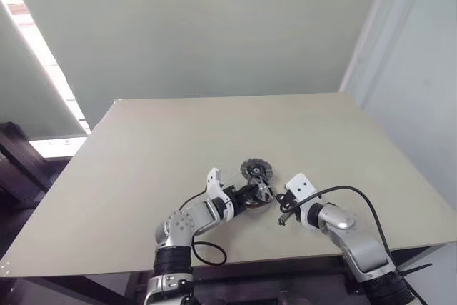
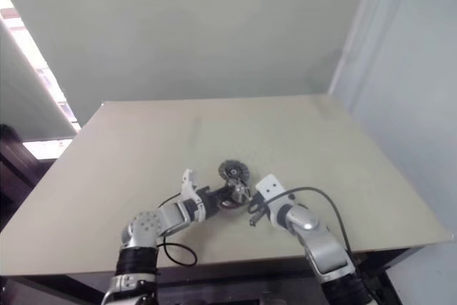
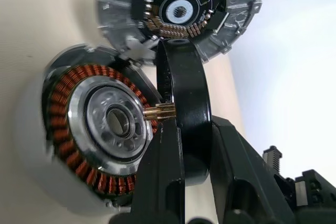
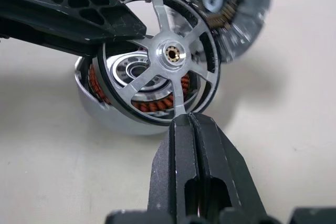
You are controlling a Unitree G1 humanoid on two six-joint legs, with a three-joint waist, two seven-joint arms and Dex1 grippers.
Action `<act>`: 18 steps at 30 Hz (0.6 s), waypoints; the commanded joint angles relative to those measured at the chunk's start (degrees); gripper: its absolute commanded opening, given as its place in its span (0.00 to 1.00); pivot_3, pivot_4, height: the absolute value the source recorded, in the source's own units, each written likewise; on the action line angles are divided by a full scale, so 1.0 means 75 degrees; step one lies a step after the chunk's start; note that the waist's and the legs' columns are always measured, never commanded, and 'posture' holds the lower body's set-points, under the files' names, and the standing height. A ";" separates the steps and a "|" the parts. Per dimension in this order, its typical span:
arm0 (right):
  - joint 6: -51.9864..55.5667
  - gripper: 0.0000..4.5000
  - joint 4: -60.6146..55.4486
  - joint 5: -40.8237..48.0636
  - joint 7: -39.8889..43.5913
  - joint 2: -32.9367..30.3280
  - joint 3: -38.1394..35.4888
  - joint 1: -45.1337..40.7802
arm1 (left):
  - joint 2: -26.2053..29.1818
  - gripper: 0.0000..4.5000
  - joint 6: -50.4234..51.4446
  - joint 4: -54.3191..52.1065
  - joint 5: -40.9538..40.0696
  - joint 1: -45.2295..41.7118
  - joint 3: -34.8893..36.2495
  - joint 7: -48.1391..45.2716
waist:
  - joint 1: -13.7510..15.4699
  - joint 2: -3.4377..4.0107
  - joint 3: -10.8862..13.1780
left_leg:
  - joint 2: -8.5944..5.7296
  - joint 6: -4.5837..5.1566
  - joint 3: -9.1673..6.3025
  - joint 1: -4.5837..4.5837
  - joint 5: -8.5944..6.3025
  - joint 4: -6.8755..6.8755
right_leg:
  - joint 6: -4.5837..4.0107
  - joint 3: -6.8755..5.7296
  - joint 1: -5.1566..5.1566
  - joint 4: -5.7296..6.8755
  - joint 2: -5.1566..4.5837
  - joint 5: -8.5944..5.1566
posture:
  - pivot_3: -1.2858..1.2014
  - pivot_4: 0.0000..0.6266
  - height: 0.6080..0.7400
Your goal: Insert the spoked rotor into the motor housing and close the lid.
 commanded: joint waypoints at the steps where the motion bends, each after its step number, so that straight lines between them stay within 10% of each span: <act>1: -0.0100 0.00 -0.0161 0.0042 0.0030 0.0018 -0.0071 -0.0201 | 0.0024 0.06 -0.0142 -0.0129 -0.0027 -0.0037 0.0059 0.0027 | 0.0001 0.0000 0.0000 | 0.0000 0.0000 0.0000 0.0000 0.0000 0.0000 | 0.0000 0.0000 0.0000 0.0000 0.0000 0.0000 | 0.52 0.00 1.00; 18: -0.0063 0.00 -0.0199 0.0039 0.0018 -0.0001 -0.0087 -0.0165 | 0.0086 0.06 0.0804 -0.0921 -0.0414 0.0529 -0.0184 -0.0090 | -0.0003 0.0000 0.0000 | -0.0001 0.0000 -0.0001 -0.0001 -0.0001 -0.0001 | 0.0000 0.0001 -0.0001 -0.0001 0.0000 0.0000 | 0.52 0.00 1.00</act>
